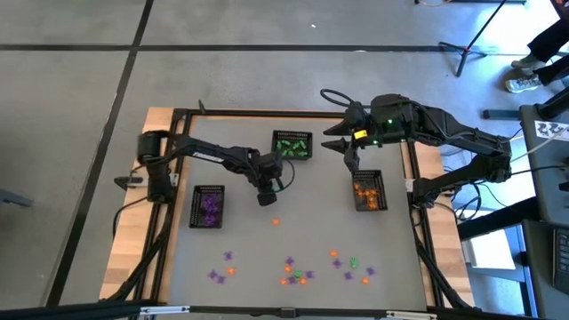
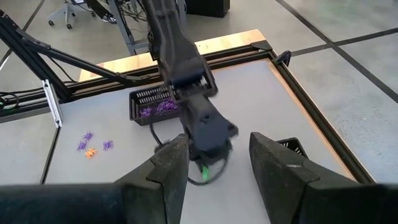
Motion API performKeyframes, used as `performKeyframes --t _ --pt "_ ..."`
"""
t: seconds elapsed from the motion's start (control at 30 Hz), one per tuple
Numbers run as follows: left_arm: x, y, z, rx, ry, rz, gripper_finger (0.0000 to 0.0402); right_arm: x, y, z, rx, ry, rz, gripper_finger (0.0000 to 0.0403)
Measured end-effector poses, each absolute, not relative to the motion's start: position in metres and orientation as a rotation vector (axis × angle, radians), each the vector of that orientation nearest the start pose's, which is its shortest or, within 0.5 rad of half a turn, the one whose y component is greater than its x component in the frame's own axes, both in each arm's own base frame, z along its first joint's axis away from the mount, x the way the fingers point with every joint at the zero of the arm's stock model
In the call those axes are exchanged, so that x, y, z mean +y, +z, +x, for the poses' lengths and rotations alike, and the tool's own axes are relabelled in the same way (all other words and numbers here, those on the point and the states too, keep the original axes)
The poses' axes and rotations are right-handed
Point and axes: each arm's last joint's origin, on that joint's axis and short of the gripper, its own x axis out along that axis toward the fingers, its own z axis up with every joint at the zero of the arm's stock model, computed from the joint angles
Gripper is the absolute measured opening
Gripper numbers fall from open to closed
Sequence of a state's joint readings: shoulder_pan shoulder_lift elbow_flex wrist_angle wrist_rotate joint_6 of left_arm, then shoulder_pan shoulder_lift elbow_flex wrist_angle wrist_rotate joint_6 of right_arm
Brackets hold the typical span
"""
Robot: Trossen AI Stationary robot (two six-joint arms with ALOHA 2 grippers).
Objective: Sort Halloween decoration
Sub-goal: Put the top left green skeleton toy into the top bin
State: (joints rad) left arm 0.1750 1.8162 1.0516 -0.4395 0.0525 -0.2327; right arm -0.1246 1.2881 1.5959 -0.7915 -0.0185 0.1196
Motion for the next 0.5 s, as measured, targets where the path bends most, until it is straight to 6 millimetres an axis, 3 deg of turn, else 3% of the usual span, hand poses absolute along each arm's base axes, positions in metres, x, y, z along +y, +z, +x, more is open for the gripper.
performKeyframes --t 0.17,0.37,0.5 --pt "0.069 0.195 0.323 0.984 0.397 -0.26 0.0 -0.03 0.444 0.246 0.474 -0.129 0.135 0.0167" --pt "0.105 0.214 0.32 0.807 0.504 -0.294 0.0 -0.03 0.444 0.246 0.47 -0.128 0.132 0.0167" --pt "0.129 0.215 0.319 0.728 0.534 -0.34 0.0 -0.03 0.444 0.246 0.472 -0.129 0.137 0.0167"
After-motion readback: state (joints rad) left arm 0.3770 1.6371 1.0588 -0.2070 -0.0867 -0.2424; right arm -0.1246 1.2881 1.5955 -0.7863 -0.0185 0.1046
